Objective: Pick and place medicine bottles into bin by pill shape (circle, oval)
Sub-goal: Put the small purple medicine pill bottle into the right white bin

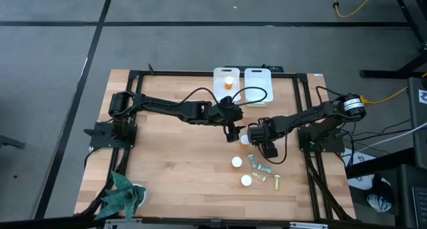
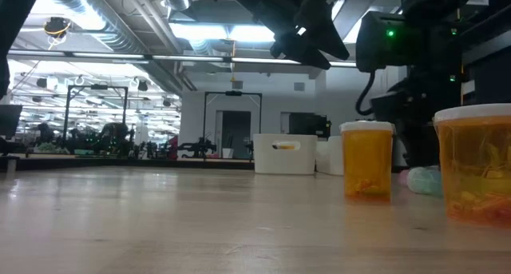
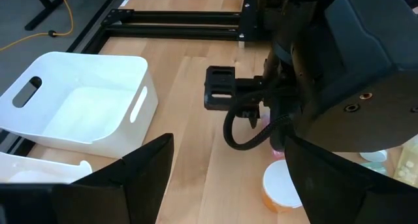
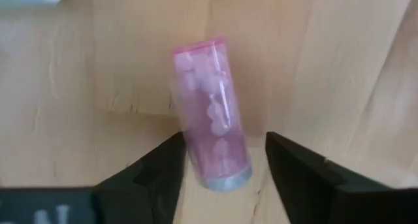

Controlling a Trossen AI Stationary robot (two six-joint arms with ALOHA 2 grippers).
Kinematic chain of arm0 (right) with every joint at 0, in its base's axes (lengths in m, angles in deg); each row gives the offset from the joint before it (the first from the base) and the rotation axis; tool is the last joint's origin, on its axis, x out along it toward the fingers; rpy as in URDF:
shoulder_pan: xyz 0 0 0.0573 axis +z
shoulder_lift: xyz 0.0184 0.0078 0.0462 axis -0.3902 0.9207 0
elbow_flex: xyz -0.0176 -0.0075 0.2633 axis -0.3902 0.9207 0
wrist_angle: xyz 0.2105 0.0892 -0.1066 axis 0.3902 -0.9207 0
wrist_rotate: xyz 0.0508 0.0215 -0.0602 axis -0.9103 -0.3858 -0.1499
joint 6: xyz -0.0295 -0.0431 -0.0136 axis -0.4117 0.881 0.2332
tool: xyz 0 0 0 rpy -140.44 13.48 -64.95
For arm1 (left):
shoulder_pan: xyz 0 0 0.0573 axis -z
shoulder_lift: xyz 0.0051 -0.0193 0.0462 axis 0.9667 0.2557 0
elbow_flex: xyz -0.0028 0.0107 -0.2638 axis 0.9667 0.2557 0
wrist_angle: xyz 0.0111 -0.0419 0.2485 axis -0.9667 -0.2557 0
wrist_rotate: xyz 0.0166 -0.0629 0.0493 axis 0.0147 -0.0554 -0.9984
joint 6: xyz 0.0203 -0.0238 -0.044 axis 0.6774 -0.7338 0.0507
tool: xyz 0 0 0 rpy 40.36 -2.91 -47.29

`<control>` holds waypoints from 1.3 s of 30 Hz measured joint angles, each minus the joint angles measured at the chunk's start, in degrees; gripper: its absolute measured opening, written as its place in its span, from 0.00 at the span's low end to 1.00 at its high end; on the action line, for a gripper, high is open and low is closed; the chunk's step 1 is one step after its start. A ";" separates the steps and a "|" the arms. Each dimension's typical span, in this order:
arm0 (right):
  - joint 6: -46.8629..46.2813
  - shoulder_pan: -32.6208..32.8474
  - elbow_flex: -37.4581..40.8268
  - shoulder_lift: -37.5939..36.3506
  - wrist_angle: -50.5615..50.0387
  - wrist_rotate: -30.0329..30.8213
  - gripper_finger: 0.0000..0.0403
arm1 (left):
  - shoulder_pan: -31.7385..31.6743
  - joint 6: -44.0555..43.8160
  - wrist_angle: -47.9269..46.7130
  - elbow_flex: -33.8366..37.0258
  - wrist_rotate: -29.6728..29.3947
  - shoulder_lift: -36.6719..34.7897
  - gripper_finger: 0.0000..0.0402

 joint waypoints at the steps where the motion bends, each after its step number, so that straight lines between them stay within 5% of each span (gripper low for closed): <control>1: -1.19 0.02 0.00 0.00 0.02 0.04 0.48 | 0.00 0.00 -0.01 0.00 0.00 0.00 0.71; 8: -8.69 0.75 -0.02 -0.58 0.30 0.17 0.24 | 0.00 0.02 -0.02 0.00 0.00 0.00 0.71; 22: -32.18 12.59 -0.02 -14.84 -1.04 7.28 0.27 | 0.00 0.02 -0.02 0.00 0.00 0.01 0.71; 32: -32.37 16.67 -0.02 -16.65 2.31 20.86 0.24 | 1.00 -1.82 -0.02 0.00 5.91 0.00 0.71; 39: -24.10 16.11 -0.01 -16.65 11.42 25.30 0.24 | 3.05 -0.49 1.06 -0.09 9.27 0.91 0.71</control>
